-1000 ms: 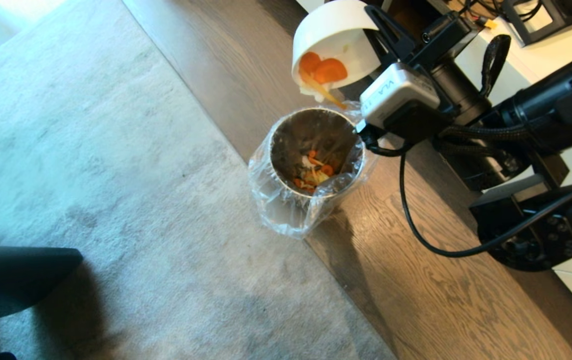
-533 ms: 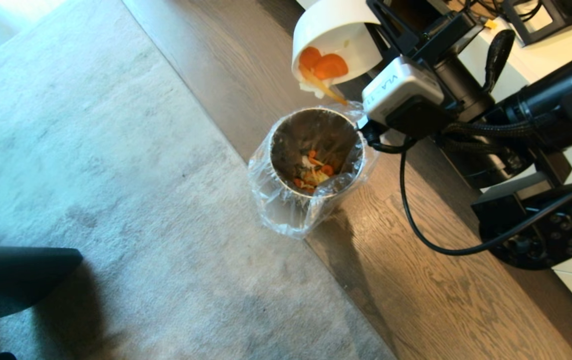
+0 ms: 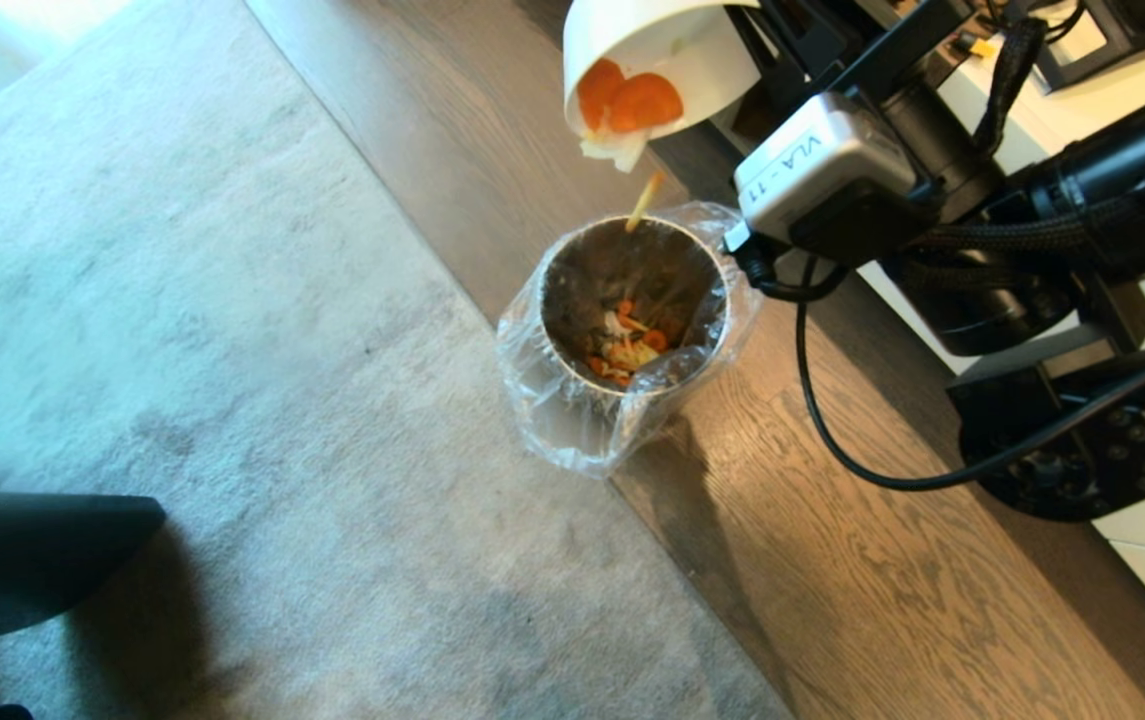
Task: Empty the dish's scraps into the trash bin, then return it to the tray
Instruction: Pour the leftover food from the bowl into the trash can
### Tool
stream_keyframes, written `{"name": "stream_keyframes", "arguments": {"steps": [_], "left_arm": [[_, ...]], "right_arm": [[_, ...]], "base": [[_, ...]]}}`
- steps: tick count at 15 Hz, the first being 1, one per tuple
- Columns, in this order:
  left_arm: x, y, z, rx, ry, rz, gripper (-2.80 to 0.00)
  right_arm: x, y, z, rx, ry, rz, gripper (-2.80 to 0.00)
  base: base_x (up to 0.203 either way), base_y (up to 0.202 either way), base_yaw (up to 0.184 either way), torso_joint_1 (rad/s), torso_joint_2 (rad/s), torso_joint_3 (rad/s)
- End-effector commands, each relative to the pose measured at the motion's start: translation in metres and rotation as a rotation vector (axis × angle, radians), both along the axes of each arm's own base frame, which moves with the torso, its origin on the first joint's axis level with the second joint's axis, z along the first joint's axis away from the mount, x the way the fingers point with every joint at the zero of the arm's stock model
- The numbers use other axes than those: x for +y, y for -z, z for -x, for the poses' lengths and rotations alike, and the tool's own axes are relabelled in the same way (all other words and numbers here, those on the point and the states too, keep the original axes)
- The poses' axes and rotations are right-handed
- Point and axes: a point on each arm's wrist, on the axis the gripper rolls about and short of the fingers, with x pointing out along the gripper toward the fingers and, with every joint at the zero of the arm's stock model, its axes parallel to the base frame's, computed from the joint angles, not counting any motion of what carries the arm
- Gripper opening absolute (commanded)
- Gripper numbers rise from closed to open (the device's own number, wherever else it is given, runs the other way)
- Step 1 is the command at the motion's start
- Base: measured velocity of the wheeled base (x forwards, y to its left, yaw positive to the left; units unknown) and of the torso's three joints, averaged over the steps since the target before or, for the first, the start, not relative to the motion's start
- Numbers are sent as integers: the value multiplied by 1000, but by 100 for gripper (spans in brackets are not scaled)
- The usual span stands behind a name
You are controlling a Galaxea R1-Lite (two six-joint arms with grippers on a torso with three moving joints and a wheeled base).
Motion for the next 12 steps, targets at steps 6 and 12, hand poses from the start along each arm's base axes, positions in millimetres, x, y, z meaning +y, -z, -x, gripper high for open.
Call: {"name": "stream_keyframes", "arguments": {"steps": [6, 12], "left_arm": [[0, 0, 0, -1, -1, 1, -280], [0, 0, 0, -1, -1, 1, -280]], "right_arm": [[-9, -9, 13, -81, -14, -3, -280], [-16, -20, 23, -136, -26, 0, -280]], "base": [[0, 0, 0, 0, 0, 0], [0, 0, 0, 0, 0, 0]]}}
